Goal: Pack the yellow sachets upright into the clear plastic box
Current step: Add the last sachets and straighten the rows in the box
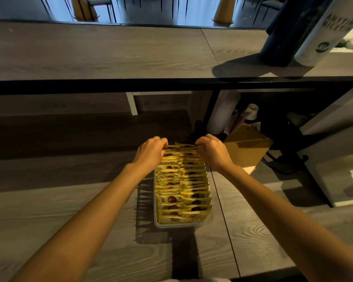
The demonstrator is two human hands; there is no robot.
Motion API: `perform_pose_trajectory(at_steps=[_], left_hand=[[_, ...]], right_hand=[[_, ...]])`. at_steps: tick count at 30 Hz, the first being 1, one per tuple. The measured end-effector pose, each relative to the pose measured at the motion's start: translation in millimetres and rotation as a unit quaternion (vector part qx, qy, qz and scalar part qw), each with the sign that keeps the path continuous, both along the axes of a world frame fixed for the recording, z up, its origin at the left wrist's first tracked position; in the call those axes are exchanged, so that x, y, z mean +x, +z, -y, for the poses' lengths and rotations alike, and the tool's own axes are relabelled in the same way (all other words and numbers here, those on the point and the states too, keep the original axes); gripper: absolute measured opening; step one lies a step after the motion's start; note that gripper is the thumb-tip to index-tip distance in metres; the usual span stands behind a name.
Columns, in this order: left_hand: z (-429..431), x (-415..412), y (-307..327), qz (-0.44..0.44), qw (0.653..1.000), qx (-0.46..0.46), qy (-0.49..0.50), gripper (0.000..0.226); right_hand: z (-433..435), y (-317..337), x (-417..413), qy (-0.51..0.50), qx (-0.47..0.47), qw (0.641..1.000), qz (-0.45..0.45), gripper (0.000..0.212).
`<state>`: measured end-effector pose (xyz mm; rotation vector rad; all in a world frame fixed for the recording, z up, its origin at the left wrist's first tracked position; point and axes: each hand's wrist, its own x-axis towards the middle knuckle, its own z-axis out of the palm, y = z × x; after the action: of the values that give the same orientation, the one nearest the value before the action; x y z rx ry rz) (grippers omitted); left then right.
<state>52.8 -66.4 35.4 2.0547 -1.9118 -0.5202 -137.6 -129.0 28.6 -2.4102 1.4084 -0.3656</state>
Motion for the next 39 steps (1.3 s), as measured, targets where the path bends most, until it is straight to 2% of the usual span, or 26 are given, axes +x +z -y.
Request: perform_pose_trajectory(at_steps=[2, 5, 10, 17, 22, 29, 33, 36, 39], left_hand=[[2.6, 1.4, -2.7, -0.017, 0.999, 0.047, -0.001, 0.03], [5.9, 0.7, -4.2, -0.033, 0.997, 0.067, 0.005, 0.03], [7.3, 0.0, -4.1, 0.016, 0.998, 0.06, -0.015, 0.026], [5.3, -1.7, -8.4, -0.031, 0.997, 0.068, -0.032, 0.027], [12.6, -1.6, -14.2, -0.07, 0.995, 0.068, -0.004, 0.03], [15.3, -3.1, -23.6, -0.02, 0.998, 0.06, 0.024, 0.032], [10.9, -8.1, -19.4, 0.035, 0.999, -0.02, 0.008, 0.035], [3.8, -7.9, -18.9, 0.055, 0.995, -0.085, -0.014, 0.037], [-4.4, -12.1, -25.1, 0.08, 0.994, -0.044, -0.056, 0.037]], right_hand=[[2.7, -2.9, -0.7, 0.041, 0.025, 0.999, -0.024, 0.028], [4.5, -8.3, -2.1, 0.059, 0.034, 0.997, -0.039, 0.026], [11.7, -12.3, -2.6, 0.097, 0.048, 0.993, -0.05, 0.02], [12.7, -11.9, 7.3, 0.055, 0.173, 0.983, -0.024, 0.03], [12.9, -11.6, 12.4, 0.031, 0.199, 0.979, 0.017, 0.025], [15.2, -18.4, 23.5, -0.001, 0.128, 0.992, -0.005, 0.023], [8.5, -11.9, 20.6, 0.009, 0.087, 0.996, -0.036, 0.026], [2.9, -7.1, 12.3, -0.008, -0.008, 1.0, -0.011, 0.033], [-1.3, -11.1, 7.4, 0.042, -0.029, 0.999, -0.016, 0.039]])
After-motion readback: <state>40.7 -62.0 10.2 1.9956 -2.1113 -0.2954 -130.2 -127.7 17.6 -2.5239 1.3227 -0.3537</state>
